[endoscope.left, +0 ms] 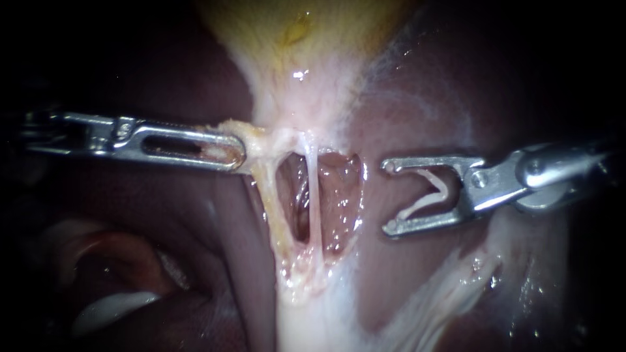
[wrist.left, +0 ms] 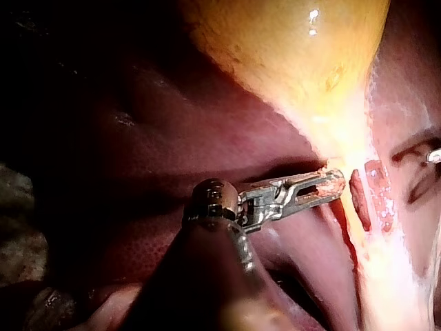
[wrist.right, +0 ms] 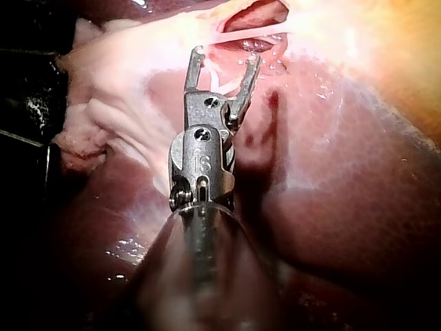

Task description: Clipping first clip left tube

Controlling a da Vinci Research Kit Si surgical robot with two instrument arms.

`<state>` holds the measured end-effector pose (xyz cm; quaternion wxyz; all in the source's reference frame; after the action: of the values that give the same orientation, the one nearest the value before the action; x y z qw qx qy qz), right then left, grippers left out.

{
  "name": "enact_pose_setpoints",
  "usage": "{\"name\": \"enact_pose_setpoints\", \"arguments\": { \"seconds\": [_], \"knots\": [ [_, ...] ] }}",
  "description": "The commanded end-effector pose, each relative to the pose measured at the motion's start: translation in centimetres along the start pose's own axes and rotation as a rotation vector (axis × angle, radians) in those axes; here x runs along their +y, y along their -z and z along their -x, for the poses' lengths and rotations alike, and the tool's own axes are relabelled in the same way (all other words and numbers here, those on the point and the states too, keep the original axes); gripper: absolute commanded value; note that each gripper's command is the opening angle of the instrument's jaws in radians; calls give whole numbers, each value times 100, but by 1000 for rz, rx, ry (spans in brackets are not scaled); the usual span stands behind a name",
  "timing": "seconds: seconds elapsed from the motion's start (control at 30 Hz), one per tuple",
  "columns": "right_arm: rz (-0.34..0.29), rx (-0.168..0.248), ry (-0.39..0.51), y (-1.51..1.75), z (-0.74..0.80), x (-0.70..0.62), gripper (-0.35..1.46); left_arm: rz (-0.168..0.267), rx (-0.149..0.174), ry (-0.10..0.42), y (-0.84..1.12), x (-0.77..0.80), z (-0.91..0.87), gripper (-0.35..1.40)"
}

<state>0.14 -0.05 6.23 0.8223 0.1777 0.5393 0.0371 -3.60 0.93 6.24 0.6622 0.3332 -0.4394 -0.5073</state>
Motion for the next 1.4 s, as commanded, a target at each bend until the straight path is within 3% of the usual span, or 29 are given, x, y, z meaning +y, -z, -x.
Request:
{"name": "enact_pose_setpoints", "arguments": {
  "seconds": [0.03, 0.47, 0.87, 1.2, 1.4],
  "knots": [
    [-1, 0, -3, -4, 1, -1, 50, 0, 0, 0, 0, 0, 0, -35],
    [-16, 4, -99, -74, 15, -7, 50, 1, -1, 0, 0, -1, 0, -35],
    [-26, 6, -125, -106, 21, -9, 50, 2, -2, 1, -1, -3, -1, -35],
    [-45, -4, -157, -141, 40, -7, 50, 4, -3, 2, -2, -6, -1, -35],
    [-69, -4, -171, -164, 43, -9, 50, 4, -3, 2, -2, -6, -1, -35]
  ]
}}
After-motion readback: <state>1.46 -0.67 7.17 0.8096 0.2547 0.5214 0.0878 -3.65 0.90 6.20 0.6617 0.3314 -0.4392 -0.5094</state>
